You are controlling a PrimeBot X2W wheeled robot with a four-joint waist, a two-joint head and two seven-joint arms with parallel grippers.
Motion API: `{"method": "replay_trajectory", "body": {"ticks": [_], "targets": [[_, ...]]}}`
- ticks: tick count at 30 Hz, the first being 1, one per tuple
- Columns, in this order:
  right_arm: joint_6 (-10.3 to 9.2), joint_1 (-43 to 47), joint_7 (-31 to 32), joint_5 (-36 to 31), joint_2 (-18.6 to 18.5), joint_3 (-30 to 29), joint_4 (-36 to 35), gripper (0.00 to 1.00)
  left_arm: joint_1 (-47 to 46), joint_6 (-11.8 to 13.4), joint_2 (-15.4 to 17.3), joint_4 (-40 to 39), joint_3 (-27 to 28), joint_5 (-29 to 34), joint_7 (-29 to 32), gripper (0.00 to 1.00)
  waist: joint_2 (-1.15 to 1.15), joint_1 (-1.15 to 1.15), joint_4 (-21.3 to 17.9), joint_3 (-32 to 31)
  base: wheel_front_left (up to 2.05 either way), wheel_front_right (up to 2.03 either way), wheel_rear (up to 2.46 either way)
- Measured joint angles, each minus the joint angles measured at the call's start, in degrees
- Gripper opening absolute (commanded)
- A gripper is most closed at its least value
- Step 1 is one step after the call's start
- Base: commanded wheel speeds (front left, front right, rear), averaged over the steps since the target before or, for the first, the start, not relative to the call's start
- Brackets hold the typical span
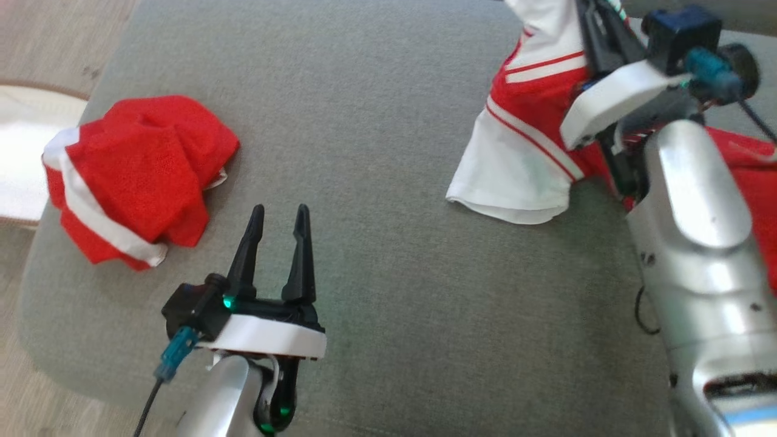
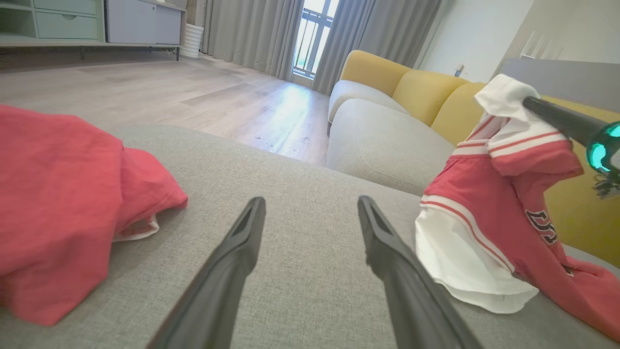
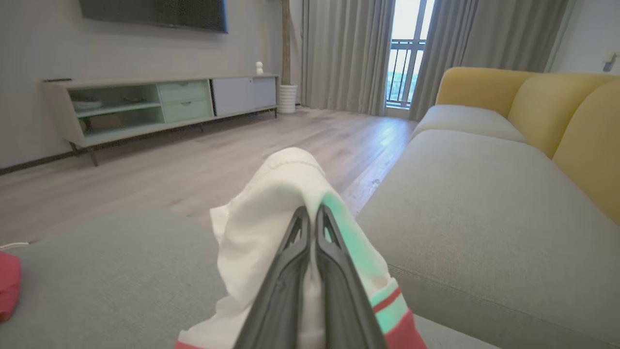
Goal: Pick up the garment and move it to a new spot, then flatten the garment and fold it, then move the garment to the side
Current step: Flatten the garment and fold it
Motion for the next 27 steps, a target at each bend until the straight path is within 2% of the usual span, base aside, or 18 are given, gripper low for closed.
{"method": "replay_trajectory", "body": {"ticks": [4, 5, 6, 8, 10, 14, 18, 22, 27], "targets": [[0.0, -5.47, 0.66, -6.98, -0.1, -4.71, 7.59, 0.0, -1.26, -0.01, -0.04, -0.02, -1.14, -0.73, 0.0, 1.0, 0.0, 0.0, 1.58, 1.27, 0.0, 0.0, 0.0], [0.0, -7.18, 1.15, -9.57, -0.08, -6.36, 9.91, 0.37, -1.51, -0.01, -0.05, -0.01, -1.37, -0.74, 0.0, 1.0, 0.0, 0.0, 1.94, 1.62, 0.0, 0.0, 0.0], [0.0, -8.9, 2.22, -13.14, -0.09, -8.37, 12.33, 1.0, -1.74, -0.01, -0.05, 0.01, -1.62, -0.75, 0.0, 1.0, 0.0, 0.0, 2.3, 1.96, 0.0, 0.0, 0.0], [0.0, -11.49, 4.37, -16.68, -0.32, -12.43, 16.96, 1.0, -1.99, 0.0, -0.08, 0.04, -2.3, -1.18, 0.0, 1.0, 0.0, 0.01, 3.14, 2.36, 0.0, 0.0, 0.0], [0.0, -12.48, 3.7, -18.28, -0.47, -14.96, 19.59, 1.0, -2.0, 0.14, -0.08, 0.09, -2.55, -1.64, 0.0, 1.0, 0.0, 0.01, 3.73, 2.45, 0.0, 0.0, 0.0], [0.0, -12.73, -0.38, -19.39, -0.31, -17.94, 22.98, 1.0, -1.99, 0.51, -0.08, 0.26, -1.88, -1.55, 0.0, 1.0, 0.0, 0.0, 2.99, 1.71, 0.0, 0.0, 0.0], [0.0, -12.26, -6.89, -16.95, -0.31, -18.02, 25.06, 1.0, -1.93, 0.49, -0.09, 0.24, -0.31, -0.81, 0.0, 1.0, 0.0, 0.0, 1.19, 0.33, 0.0, 0.0, 0.0], [0.0, -9.83, -11.17, -11.35, -0.29, -15.77, 23.6, 1.0, -1.57, 0.4, -0.09, 0.11, 1.51, 0.55, 0.0, 1.0, 0.0, 0.0, -1.6, -1.42, 0.0, 0.0, 0.0], [0.0, 1.15, -11.98, -3.32, -0.23, -13.37, 14.4, 1.0, -0.35, 0.34, -0.09, -0.88, 2.7, 1.45, 0.0, 1.0, 0.0, 0.0, -5.67, -3.76, 0.0, 0.0, 0.0]]}}
